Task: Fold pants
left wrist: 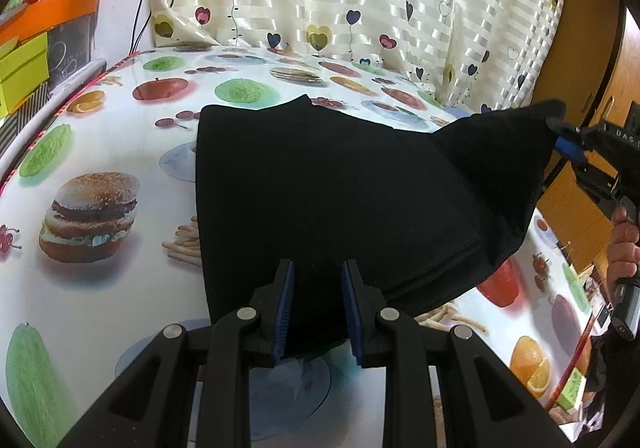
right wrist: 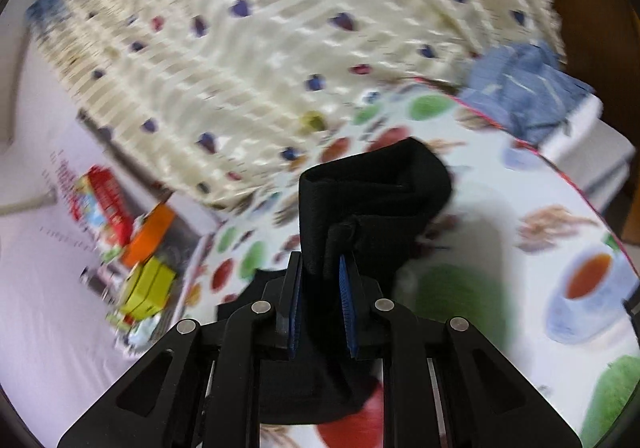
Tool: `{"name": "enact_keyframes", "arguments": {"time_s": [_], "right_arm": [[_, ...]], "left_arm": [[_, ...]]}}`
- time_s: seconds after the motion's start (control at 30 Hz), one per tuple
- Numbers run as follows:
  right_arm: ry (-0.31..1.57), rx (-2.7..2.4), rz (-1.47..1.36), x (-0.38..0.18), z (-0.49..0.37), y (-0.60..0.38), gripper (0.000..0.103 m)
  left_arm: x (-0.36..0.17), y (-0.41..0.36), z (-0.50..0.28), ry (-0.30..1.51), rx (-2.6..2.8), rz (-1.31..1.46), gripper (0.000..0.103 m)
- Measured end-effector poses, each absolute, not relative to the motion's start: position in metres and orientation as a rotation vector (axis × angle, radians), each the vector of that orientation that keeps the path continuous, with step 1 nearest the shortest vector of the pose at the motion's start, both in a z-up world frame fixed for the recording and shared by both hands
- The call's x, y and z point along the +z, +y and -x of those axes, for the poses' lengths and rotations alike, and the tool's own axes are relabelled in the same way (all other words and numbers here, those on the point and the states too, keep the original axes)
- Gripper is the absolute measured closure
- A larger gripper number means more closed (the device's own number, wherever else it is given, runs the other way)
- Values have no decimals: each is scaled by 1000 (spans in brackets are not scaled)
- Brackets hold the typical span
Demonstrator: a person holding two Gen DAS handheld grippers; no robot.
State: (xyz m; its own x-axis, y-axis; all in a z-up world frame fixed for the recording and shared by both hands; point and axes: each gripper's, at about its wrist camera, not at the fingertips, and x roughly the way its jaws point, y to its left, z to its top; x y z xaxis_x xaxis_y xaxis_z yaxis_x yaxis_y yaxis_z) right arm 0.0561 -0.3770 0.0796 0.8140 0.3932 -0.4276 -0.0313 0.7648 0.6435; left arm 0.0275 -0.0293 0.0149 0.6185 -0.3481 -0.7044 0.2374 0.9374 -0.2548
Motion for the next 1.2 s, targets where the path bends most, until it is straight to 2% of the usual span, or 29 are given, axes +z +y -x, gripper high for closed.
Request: {"name": "enact_keyframes", "arguments": {"time_s": [0.33,0.6,0.83,1.03,1.07,1.13,1.2], "right_arm": [[625,515,-524,102,-74,-286,85],[793,694,-366,73,-88,-203,85],[961,765,-225,26,-89,-159,72],[931,836,-250,28,-76,-172,69],[913,838,-257,30,-74,-179,69],[887,824,-286,34,-71,-191,69],[862,779,-312,35,-71,-207,69]], "left_arm": [[25,1,-25,809,-259,191,76],[19,34,-21,816,-169,248,76],[17,54,-18,818,-115,281,76],[22,54,-19,797,-138,293,76],[24,53,-20,794,-148,295,76],[26,51,-22,785,-172,302,66],[27,48,-25,784,-194,311,61]]}}
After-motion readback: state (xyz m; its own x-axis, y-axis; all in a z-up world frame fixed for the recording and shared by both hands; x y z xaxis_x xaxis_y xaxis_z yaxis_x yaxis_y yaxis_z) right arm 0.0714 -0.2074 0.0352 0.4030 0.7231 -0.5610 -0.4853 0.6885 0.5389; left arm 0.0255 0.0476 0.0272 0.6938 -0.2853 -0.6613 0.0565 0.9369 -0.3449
